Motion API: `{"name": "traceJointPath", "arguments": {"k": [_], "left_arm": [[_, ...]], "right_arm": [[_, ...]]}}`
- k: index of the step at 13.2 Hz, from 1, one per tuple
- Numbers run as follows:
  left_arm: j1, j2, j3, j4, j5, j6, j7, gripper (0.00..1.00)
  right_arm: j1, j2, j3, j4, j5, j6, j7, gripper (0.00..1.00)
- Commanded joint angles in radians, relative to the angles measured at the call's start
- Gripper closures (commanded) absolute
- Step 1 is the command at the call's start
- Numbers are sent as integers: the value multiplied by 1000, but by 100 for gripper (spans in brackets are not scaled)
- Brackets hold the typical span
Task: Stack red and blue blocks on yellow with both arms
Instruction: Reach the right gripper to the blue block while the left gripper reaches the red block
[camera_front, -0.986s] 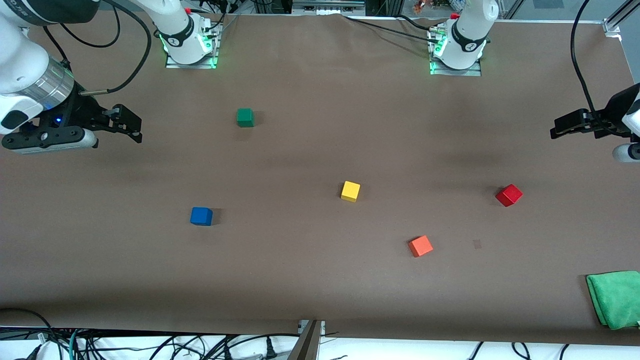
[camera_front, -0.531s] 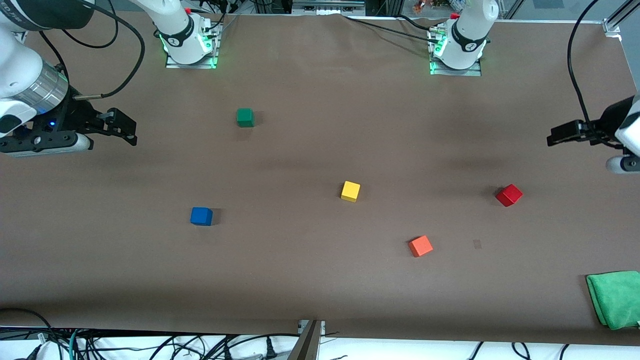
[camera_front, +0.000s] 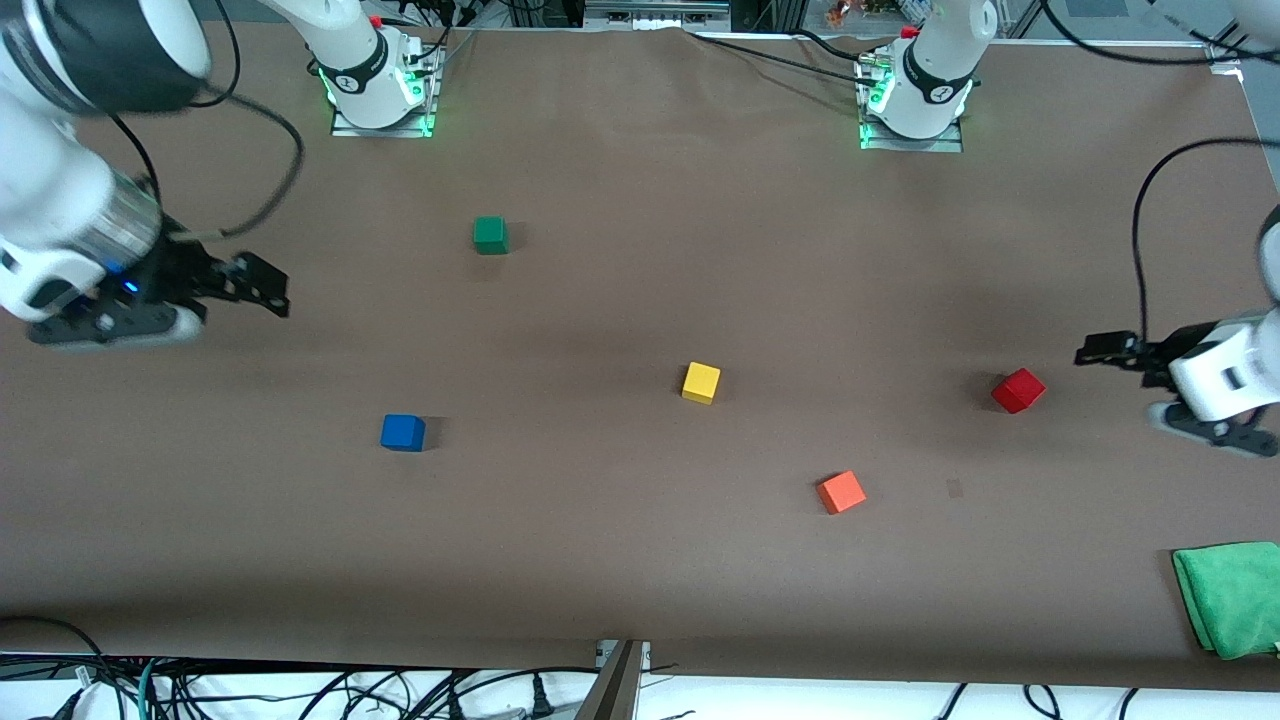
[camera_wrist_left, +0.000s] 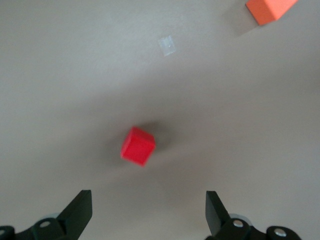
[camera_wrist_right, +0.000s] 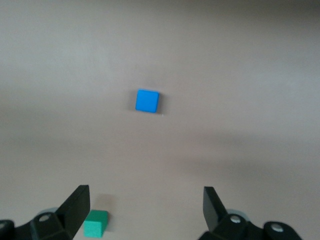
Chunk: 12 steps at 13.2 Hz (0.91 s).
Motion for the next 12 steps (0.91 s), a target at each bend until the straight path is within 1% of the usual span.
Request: {"name": "traceJointPath", "arguments": {"k": [1,2,4,5,6,9,10,12], "left_arm": [[20,-37,-7,-205,24,208,182,0],[20,-37,-6,-254,24,268,224,0],[20,-38,-7,-334,92,389,293,0],[22,-43,-7,-380,103,451,298,0],[22,-47,-7,-423,104,495,310,0],[36,-47,-7,-506,113,610,312,0],[36,-47,-7,-534,129,650,312,0],[48,-41,-7,-552,133,683,312,0]], "right_arm": [[34,124,5,21,-13,19,-36,0],[37,190,3,21,-8,51,-32,0],[40,287,3,25,-22,196,-60,0],[44,333,3,27,-25,267,-77,0],[42,371,5,27,-8,310,-71,0],[33,480,5,28,29,442,-59,0],[33,499,5,28,59,471,-54,1],[27,508,3,28,171,477,-49,0]]}}
